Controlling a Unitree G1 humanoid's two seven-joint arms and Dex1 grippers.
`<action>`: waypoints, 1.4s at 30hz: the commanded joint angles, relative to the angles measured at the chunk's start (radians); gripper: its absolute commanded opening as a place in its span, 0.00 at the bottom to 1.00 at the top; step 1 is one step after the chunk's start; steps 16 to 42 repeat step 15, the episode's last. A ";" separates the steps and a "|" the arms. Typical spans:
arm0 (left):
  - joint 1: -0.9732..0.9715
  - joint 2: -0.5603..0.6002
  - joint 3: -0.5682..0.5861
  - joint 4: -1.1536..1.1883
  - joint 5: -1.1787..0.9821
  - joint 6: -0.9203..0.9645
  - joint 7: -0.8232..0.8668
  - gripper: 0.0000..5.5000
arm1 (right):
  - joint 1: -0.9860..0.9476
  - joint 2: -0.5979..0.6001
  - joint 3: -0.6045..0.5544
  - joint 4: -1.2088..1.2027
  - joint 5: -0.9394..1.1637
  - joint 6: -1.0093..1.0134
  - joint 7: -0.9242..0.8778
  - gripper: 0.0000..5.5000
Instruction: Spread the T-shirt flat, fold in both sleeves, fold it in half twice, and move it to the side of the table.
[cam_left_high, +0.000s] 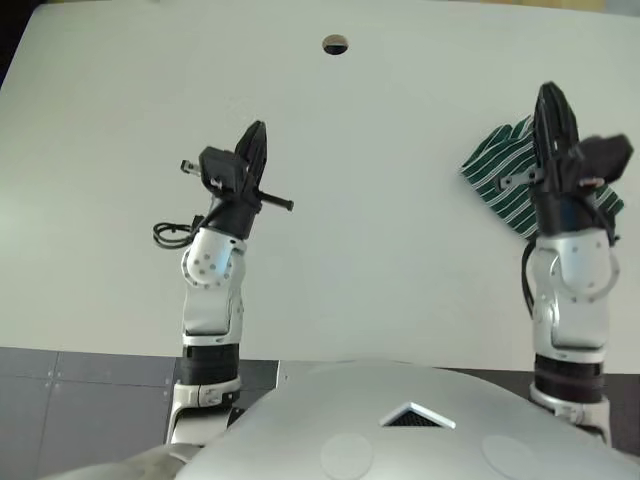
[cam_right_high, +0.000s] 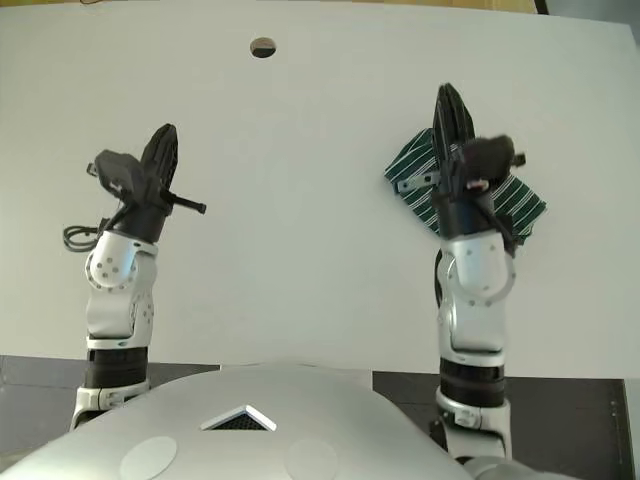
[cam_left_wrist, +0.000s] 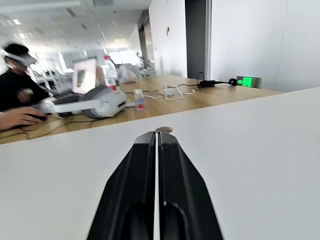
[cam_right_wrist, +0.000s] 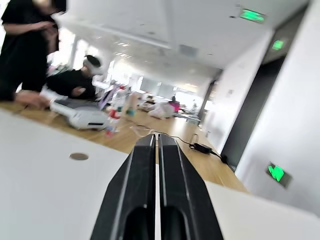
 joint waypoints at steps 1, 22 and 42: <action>0.076 -0.022 0.044 -0.040 0.005 -0.050 0.054 0.02 | 0.074 0.037 -0.014 -0.041 -0.076 -0.108 -0.053 0.02; -0.022 -0.079 0.025 0.155 0.084 -0.174 0.147 0.02 | 0.020 0.076 0.005 0.195 -0.120 -0.243 -0.094 0.02; -0.022 -0.079 0.025 0.155 0.084 -0.174 0.147 0.02 | 0.020 0.076 0.005 0.195 -0.120 -0.243 -0.094 0.02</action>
